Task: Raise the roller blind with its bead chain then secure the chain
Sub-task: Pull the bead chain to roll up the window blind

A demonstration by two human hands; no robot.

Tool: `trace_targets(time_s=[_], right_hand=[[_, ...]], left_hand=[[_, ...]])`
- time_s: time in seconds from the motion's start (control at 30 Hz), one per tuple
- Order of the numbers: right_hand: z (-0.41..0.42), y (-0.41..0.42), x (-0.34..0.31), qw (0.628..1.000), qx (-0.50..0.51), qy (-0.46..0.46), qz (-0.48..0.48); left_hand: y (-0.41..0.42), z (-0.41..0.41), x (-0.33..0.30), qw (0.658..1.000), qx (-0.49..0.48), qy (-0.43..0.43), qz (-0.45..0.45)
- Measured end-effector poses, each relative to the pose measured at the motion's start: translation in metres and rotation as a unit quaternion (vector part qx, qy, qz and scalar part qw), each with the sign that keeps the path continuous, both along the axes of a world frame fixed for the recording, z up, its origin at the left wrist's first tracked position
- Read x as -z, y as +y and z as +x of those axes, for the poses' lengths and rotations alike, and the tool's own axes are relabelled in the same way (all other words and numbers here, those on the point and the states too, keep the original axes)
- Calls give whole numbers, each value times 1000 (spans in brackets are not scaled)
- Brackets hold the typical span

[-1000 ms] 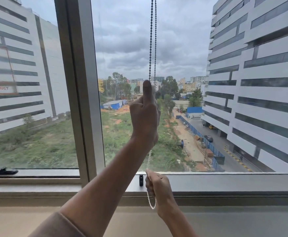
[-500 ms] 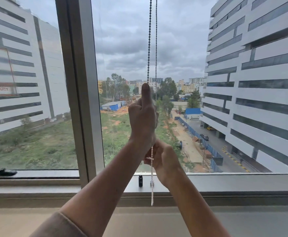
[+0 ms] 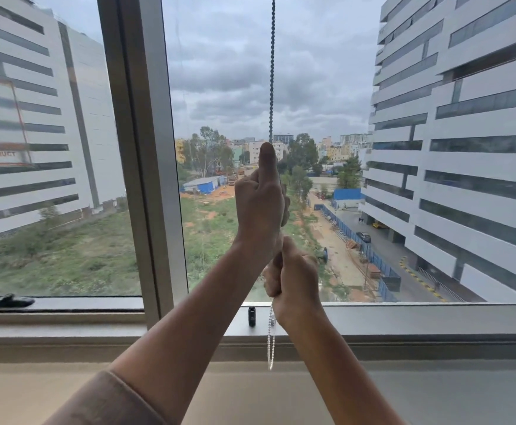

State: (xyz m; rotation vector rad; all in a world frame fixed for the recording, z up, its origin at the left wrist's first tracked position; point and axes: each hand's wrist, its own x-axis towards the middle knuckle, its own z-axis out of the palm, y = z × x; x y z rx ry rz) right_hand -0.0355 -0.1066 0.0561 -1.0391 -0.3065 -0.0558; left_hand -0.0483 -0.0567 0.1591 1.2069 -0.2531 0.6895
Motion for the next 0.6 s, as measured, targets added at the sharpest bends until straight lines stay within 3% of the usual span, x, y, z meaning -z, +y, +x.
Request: trace_targets(time_s=[0.33,0.6], right_hand=[[-2,-18,48,992,-15,-123,-17],[3,-29,112,968,47,-192,-155]], left_hand=[[11,1,24,995,70,68,20],[8,11,75,991,55,87,81]])
